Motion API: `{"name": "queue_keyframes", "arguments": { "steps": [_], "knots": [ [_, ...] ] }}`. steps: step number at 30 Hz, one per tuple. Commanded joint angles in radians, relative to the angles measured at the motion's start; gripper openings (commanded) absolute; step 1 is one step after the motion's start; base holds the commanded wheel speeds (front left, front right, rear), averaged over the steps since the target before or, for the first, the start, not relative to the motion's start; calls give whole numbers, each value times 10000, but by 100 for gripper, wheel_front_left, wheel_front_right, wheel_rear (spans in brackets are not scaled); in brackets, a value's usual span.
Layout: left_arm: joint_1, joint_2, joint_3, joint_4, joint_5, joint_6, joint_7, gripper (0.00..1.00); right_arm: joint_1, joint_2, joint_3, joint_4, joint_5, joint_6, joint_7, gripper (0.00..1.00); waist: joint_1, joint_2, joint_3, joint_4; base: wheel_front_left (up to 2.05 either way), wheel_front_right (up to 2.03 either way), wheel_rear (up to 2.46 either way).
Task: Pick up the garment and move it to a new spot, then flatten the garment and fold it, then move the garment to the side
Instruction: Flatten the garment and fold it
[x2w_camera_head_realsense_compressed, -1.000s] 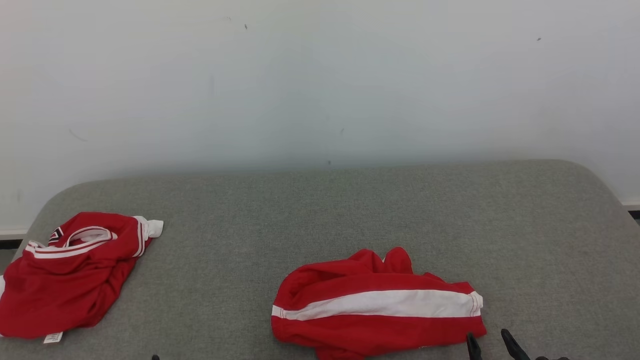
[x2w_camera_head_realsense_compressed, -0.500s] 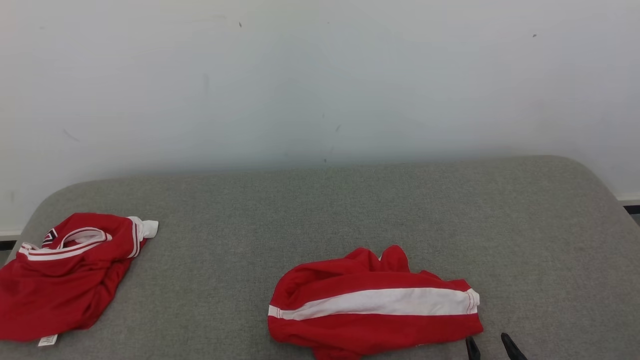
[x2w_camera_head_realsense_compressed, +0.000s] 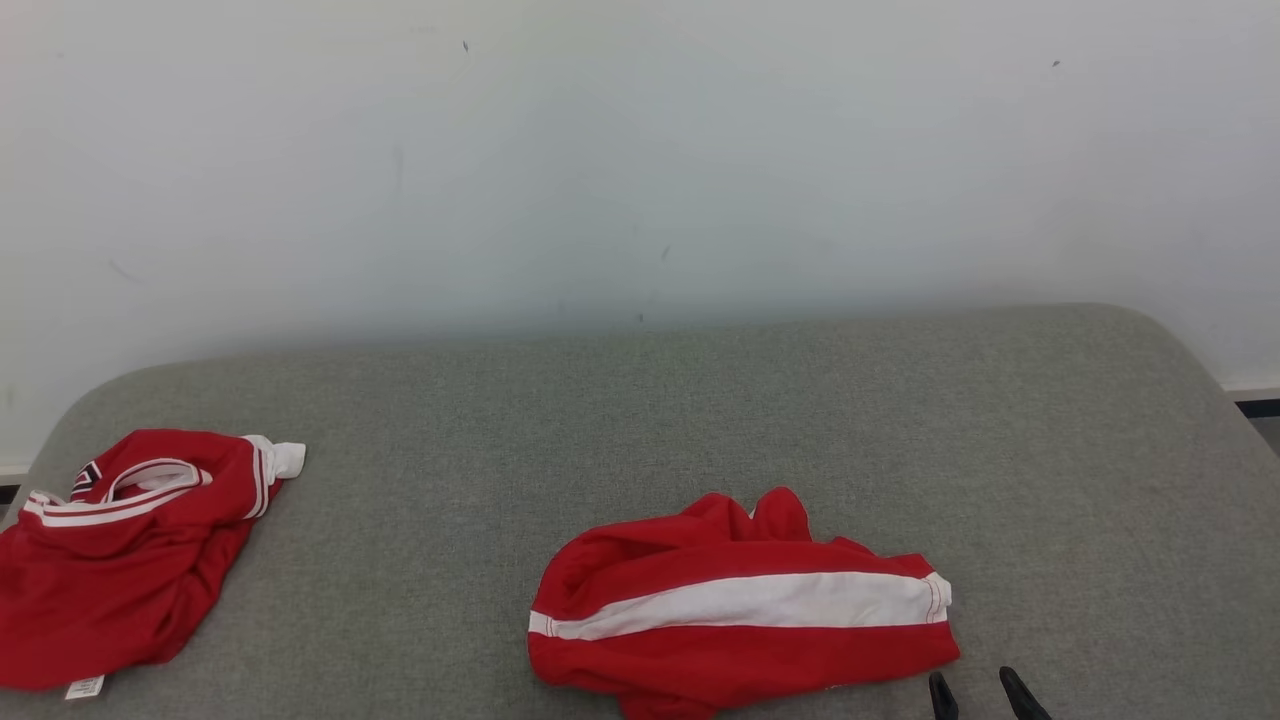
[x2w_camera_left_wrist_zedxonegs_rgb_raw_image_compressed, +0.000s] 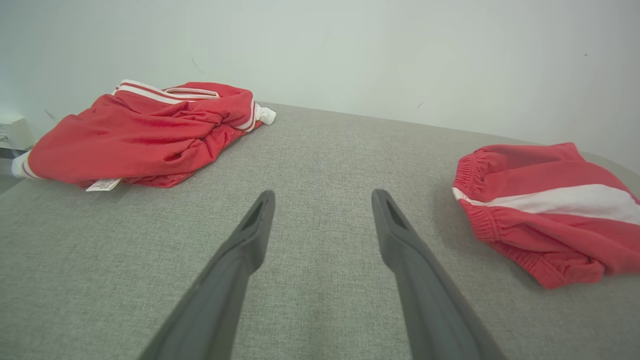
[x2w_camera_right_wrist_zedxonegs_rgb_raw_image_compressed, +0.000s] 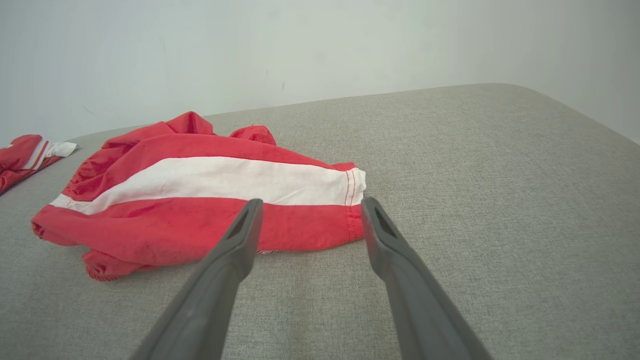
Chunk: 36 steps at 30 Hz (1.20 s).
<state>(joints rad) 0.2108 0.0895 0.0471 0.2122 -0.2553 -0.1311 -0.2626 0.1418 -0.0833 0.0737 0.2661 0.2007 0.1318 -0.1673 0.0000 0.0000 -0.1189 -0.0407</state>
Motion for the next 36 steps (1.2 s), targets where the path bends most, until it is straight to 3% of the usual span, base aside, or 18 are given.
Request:
{"name": "queue_keyframes", "arguments": {
  "steps": [1,8,16,25,36],
  "knots": [
    [-21,42,-16,29,-82,8,-33,100,-63,6,10,2,55,-22,-24,100,0,0,8,-4,0,0,0],
    [-434,188,-679,266,-420,8,-35,100,-146,-35,16,-37,75,-22,-21,100,0,0,75,-1,0,0,0],
    [-1857,856,-2716,1484,-1717,8,174,100,-316,3,164,23,83,-22,-79,100,0,0,326,-169,0,0,0],
    [-3908,1239,-4072,2757,-3395,7,2039,100,-667,-41,427,135,143,-22,-93,100,0,0,778,-739,0,0,0],
    [-5065,1612,-4767,3337,-4621,7,3836,100,-779,-74,435,245,194,-22,-195,100,0,0,1096,-1117,0,0,0]
  ]
}}
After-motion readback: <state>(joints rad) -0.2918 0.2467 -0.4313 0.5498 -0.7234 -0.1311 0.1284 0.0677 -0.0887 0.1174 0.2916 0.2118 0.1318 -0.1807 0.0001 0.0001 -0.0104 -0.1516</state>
